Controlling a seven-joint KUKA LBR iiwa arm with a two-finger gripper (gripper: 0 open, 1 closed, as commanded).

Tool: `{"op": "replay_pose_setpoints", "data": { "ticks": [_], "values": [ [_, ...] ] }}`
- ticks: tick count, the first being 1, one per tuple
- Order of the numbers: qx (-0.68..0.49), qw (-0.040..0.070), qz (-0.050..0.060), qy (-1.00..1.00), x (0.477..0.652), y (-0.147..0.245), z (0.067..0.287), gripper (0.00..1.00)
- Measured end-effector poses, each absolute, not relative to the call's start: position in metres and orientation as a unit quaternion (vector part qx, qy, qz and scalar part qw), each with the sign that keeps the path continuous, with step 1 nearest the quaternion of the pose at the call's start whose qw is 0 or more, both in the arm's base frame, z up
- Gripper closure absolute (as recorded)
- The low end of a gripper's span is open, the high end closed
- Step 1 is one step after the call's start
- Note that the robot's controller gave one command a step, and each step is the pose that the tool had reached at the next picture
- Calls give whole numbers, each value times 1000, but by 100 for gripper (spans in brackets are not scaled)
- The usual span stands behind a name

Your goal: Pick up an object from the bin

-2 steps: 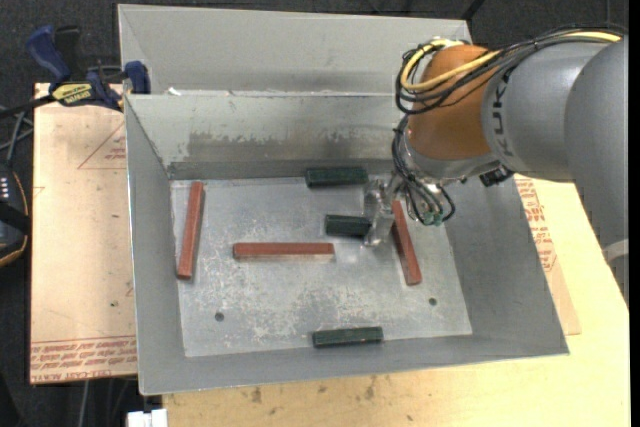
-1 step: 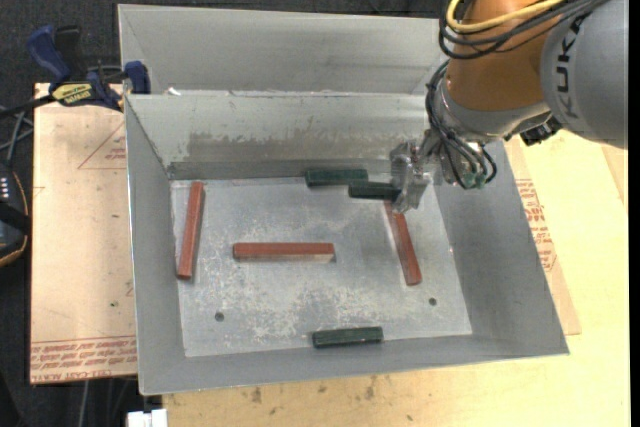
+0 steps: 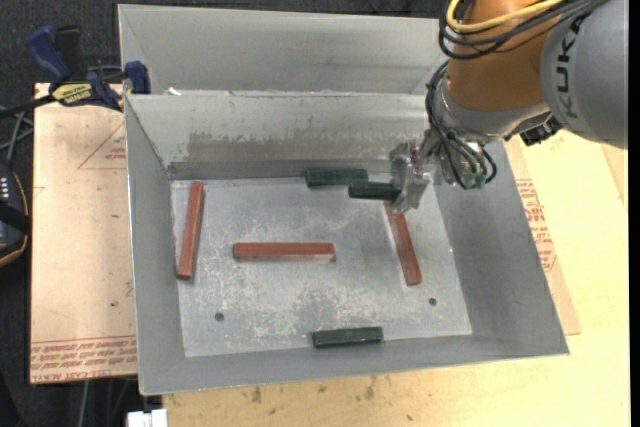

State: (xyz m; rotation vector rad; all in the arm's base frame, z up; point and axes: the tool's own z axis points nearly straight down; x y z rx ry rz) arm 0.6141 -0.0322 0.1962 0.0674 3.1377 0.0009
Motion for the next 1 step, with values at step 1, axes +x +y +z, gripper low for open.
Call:
{"op": "replay_pose_setpoints", "data": {
  "ticks": [1],
  "values": [
    [-158,2,0,987,591,-56,347,100]
  ]
}}
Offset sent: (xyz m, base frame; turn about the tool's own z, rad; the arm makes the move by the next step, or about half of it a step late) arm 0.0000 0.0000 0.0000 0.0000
